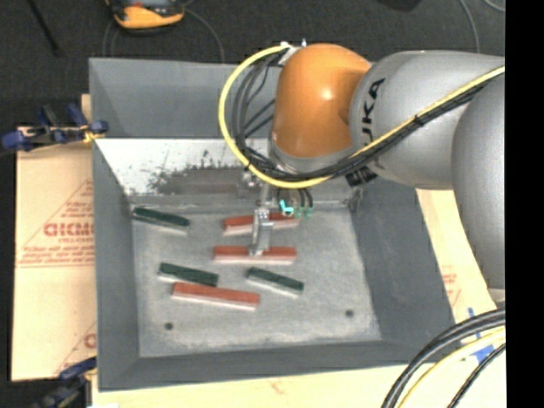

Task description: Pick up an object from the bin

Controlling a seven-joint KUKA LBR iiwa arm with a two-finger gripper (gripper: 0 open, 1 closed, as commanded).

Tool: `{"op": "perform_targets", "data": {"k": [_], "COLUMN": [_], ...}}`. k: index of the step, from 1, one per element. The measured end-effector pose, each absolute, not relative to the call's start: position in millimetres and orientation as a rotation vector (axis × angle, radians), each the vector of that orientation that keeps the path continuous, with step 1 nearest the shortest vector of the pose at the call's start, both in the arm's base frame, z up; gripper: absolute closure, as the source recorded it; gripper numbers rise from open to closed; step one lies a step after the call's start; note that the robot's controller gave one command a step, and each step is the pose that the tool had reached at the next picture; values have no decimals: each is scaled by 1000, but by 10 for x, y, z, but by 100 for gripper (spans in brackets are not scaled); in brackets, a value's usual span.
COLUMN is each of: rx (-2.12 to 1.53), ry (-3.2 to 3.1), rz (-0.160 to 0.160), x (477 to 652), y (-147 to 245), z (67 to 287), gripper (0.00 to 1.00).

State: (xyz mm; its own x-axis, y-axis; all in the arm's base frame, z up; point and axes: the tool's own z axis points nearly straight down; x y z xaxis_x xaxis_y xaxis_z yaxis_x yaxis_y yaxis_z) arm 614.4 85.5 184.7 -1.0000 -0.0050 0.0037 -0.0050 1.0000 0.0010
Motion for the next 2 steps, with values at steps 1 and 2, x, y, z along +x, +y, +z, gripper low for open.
{"op": "perform_targets", "data": {"k": [1, 2], "rx": [6, 211], "ry": [-3146, -3147], "rz": [-3, -1], "x": [6160, 6214], "y": [852, 794], "z": [1897, 1690], "gripper": [0, 0]}}
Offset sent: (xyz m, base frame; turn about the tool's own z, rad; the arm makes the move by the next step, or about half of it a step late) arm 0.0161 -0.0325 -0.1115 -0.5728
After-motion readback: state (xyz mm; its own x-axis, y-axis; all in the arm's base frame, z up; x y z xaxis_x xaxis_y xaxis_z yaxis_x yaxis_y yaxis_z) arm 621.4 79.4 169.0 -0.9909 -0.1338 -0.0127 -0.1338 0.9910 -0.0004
